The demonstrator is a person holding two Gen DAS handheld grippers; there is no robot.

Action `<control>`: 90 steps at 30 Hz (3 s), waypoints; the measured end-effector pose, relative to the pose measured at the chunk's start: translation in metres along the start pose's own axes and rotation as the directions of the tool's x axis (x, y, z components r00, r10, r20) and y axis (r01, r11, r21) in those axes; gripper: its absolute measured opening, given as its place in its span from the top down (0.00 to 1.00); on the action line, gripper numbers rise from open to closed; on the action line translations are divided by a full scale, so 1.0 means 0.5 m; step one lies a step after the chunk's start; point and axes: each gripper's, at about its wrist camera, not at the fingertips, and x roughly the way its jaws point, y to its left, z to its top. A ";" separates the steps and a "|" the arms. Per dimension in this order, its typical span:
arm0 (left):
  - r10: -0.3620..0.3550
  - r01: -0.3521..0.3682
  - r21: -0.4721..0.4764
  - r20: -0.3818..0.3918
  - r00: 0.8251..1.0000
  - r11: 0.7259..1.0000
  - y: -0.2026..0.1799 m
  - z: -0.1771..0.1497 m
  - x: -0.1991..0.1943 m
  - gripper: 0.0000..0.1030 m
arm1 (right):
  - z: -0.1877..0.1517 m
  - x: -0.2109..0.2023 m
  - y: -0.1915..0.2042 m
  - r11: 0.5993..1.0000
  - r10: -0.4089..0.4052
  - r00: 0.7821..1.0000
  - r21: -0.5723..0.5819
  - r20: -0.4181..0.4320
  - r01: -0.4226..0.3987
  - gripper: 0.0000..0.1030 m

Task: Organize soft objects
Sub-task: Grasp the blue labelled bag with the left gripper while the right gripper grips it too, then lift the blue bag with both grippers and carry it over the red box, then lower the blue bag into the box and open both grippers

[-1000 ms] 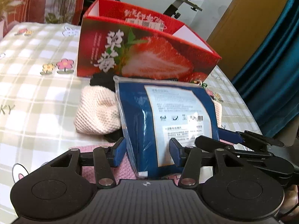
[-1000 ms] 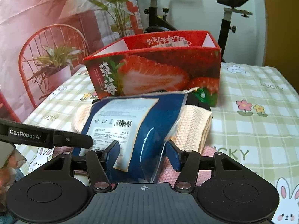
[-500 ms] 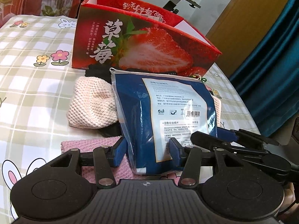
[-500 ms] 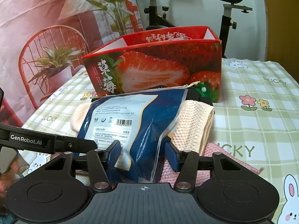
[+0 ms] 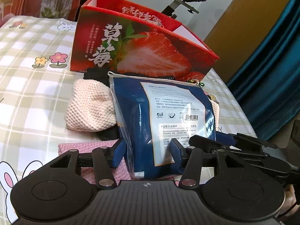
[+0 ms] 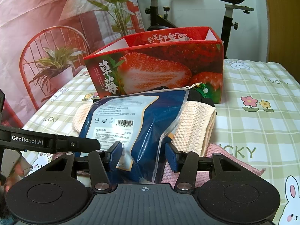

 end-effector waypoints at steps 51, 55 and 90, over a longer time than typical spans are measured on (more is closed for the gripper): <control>0.026 -0.065 0.146 0.258 0.966 0.987 -0.024 0.386 0.010 0.36 | 0.430 0.171 -0.026 0.993 0.043 0.985 -0.112 0.165 -0.024 0.58; 0.057 -0.090 0.146 0.217 0.974 0.985 -0.015 0.392 0.036 0.36 | 0.429 0.211 -0.030 0.995 0.024 0.992 -0.101 0.123 -0.012 0.58; 0.292 -0.352 0.179 0.291 0.911 0.919 -0.043 0.322 -0.051 0.00 | 0.358 0.097 -0.053 0.997 -0.037 0.979 -0.063 0.199 0.050 0.00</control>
